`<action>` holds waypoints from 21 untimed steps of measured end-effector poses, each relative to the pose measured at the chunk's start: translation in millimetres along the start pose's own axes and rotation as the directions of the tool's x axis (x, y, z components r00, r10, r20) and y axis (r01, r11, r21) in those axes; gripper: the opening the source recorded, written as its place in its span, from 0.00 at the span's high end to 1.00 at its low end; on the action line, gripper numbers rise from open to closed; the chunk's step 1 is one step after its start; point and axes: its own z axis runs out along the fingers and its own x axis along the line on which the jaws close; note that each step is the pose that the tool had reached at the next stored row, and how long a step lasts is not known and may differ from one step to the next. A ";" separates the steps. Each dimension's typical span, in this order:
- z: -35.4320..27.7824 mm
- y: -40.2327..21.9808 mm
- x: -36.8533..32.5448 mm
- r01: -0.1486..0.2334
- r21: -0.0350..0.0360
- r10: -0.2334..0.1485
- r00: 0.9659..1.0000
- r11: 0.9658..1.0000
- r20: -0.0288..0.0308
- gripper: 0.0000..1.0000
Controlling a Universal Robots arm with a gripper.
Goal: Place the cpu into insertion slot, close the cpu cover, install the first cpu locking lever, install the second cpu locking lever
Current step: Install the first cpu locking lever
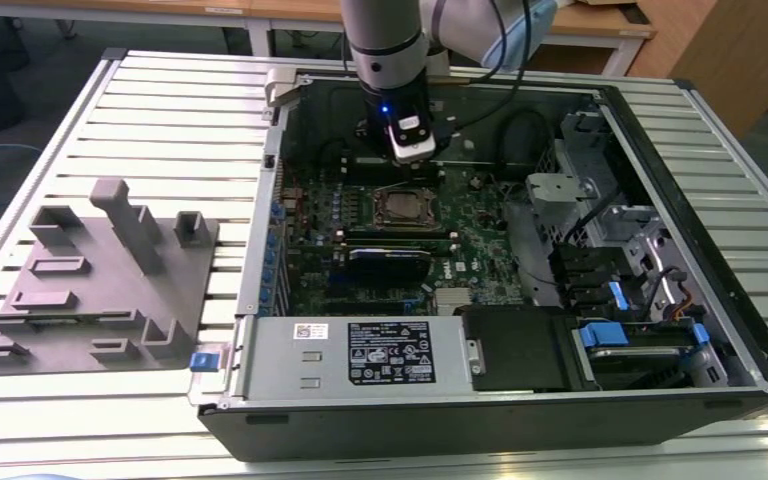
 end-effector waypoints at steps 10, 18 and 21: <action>3.6 -1.2 0.5 0.004 -0.001 -0.004 1.000 1.000 0.001 0.89; 6.8 -2.0 1.1 0.010 -0.002 -0.010 1.000 1.000 0.000 0.89; 8.1 -2.3 1.4 0.012 -0.003 -0.012 1.000 1.000 -0.001 0.89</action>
